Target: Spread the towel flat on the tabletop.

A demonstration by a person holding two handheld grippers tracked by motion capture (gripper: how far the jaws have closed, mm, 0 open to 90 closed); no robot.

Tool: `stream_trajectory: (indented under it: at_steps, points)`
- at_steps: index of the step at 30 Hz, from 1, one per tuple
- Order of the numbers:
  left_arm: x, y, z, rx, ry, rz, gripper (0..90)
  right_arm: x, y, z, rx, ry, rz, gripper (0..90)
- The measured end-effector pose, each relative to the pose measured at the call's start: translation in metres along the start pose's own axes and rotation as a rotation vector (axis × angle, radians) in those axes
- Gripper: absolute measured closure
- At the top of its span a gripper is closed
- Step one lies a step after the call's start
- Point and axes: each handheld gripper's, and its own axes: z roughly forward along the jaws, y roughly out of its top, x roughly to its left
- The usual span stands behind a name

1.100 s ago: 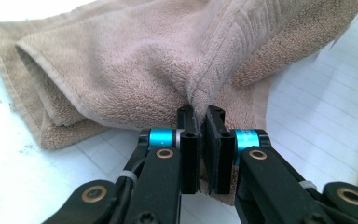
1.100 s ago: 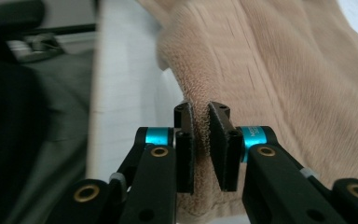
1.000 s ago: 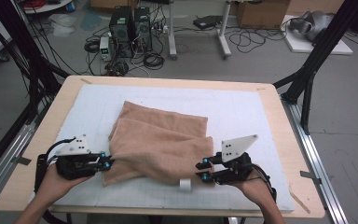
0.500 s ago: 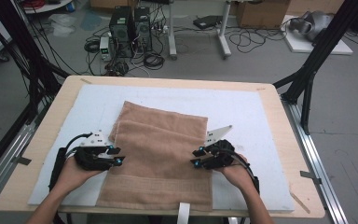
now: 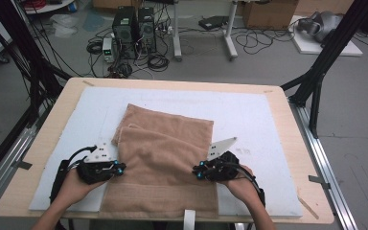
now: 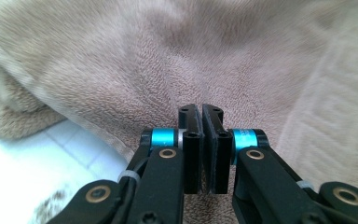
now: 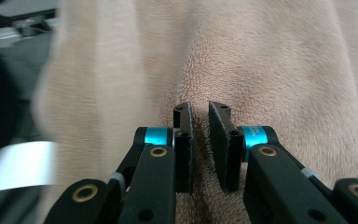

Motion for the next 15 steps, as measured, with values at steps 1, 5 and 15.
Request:
stream_trajectory:
  at_steps: [1, 5, 15]
  points:
    - [-0.003, -0.001, -0.006, -0.009, -0.010, 0.002, 86.5, 0.005, 0.002, -0.001, -0.004, 0.030, -0.010, 81.0]
    - [-0.011, -0.004, -0.028, -0.022, -0.071, 0.009, 85.3, 0.020, 0.012, -0.005, -0.049, 0.141, -0.047, 73.8]
    - [0.016, 0.012, -0.004, -0.037, 0.012, -0.054, 59.4, -0.024, 0.014, -0.013, -0.027, -0.037, 0.048, 62.9]
